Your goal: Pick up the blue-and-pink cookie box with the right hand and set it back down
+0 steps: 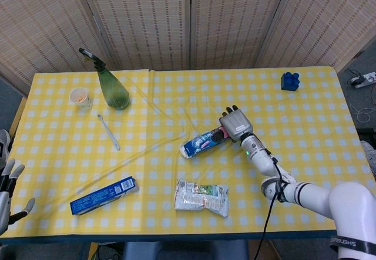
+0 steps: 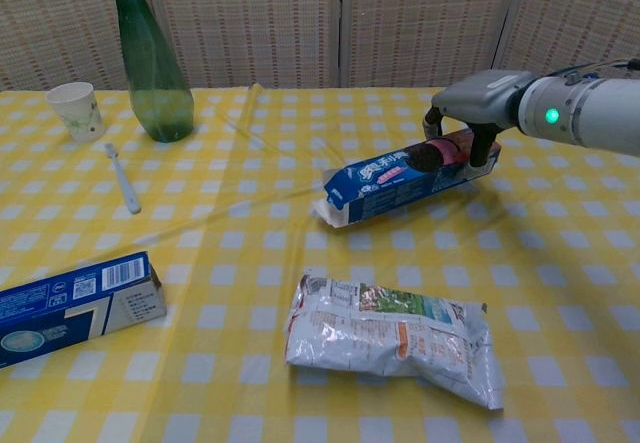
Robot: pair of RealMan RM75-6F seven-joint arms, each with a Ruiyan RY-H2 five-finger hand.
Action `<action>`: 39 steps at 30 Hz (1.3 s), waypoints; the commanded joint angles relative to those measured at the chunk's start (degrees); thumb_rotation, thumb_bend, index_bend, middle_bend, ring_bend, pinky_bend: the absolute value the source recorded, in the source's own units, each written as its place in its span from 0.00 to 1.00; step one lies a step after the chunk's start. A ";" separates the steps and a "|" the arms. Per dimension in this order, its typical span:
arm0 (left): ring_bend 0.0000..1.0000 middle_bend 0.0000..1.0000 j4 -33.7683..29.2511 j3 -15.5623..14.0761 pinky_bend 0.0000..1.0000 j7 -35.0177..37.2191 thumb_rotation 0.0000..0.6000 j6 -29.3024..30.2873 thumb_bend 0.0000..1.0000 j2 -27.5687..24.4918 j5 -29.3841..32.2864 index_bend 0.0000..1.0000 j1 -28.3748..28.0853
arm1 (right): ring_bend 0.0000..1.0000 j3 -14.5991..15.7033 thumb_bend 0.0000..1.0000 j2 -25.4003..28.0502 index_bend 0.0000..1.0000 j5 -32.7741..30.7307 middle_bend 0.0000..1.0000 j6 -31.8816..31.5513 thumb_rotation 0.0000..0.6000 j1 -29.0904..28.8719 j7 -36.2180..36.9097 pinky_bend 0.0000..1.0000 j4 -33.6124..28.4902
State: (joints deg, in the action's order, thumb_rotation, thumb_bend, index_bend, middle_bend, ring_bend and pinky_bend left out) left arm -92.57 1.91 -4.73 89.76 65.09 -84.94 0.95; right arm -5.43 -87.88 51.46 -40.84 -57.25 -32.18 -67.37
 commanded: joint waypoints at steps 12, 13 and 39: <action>0.06 0.01 0.05 -0.09 0.01 0.01 1.00 0.32 0.29 0.43 -0.49 0.13 0.01 | 0.15 2.01 0.25 17.22 0.49 3.41 0.30 -5.35 1.00 -6.97 -22.97 0.14 -19.41; 0.06 0.01 0.07 -0.10 0.01 0.05 1.00 0.34 0.29 0.46 -0.53 0.13 0.02 | 0.15 2.39 0.25 17.46 0.49 3.36 0.30 -5.54 1.00 -7.38 -24.49 0.14 -19.68; 0.06 0.01 0.66 -0.12 0.01 -0.11 1.00 0.34 0.29 1.19 -0.57 0.13 0.02 | 0.15 7.73 0.26 14.67 0.44 7.95 0.28 -9.54 1.00 -11.16 -42.31 0.14 -14.27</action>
State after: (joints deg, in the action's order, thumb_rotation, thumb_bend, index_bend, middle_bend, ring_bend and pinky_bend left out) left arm -91.91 1.78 -4.83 90.10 66.28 -85.51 0.97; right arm 2.23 -73.13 59.30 -50.35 -68.42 -74.32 -81.77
